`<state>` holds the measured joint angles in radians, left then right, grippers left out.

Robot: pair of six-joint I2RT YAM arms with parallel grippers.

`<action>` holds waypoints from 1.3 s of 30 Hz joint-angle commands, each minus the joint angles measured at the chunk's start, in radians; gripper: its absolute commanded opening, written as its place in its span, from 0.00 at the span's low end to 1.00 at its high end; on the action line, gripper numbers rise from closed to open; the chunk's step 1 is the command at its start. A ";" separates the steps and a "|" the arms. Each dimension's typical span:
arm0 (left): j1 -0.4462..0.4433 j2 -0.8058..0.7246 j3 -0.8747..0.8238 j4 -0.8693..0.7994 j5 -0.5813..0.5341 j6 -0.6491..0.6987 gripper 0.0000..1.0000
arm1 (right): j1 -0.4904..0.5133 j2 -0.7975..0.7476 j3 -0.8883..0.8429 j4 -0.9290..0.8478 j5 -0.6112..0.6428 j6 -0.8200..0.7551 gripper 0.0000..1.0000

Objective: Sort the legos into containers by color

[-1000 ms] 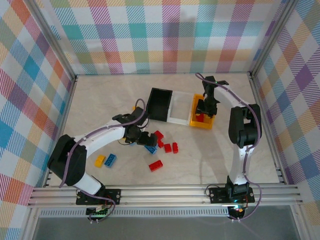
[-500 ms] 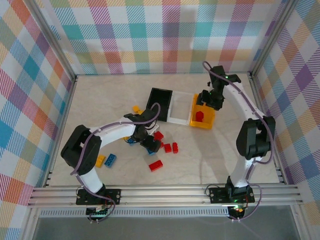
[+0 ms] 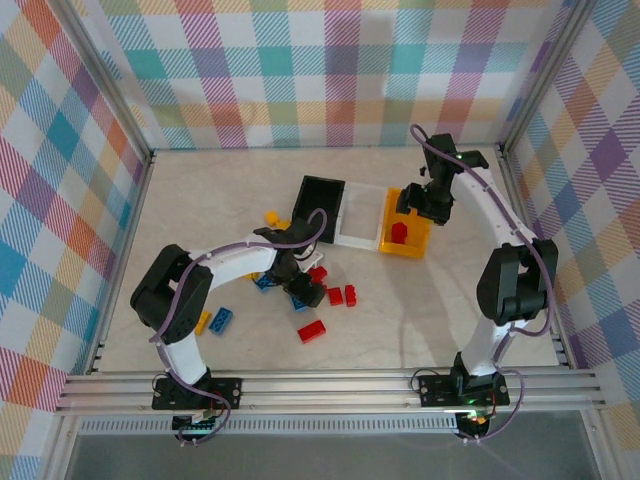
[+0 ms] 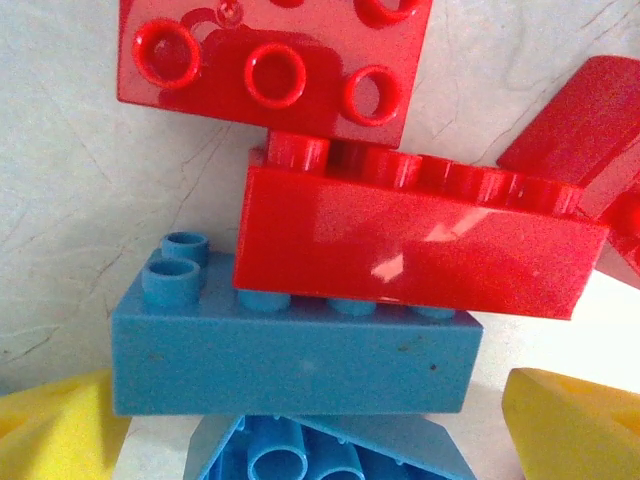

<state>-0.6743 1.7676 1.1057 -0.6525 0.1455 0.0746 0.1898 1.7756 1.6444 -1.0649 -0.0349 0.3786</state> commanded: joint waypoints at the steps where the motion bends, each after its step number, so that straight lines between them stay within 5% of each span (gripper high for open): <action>1: -0.021 -0.027 -0.035 -0.024 0.001 -0.011 0.95 | -0.004 0.010 -0.022 0.002 -0.022 0.015 0.67; 11: -0.041 -0.052 -0.062 -0.046 0.005 -0.060 0.93 | -0.004 0.026 -0.050 0.036 -0.063 0.052 0.68; 30: -0.042 -0.051 -0.056 -0.068 -0.063 -0.143 0.57 | -0.004 -0.005 -0.116 0.062 -0.069 0.056 0.66; 39: -0.043 -0.107 -0.024 -0.139 -0.112 -0.167 0.59 | -0.004 -0.001 -0.125 0.076 -0.080 0.054 0.65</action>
<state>-0.7067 1.7084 1.0500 -0.7204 0.0757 -0.0723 0.1898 1.7912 1.5257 -0.9936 -0.0917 0.4294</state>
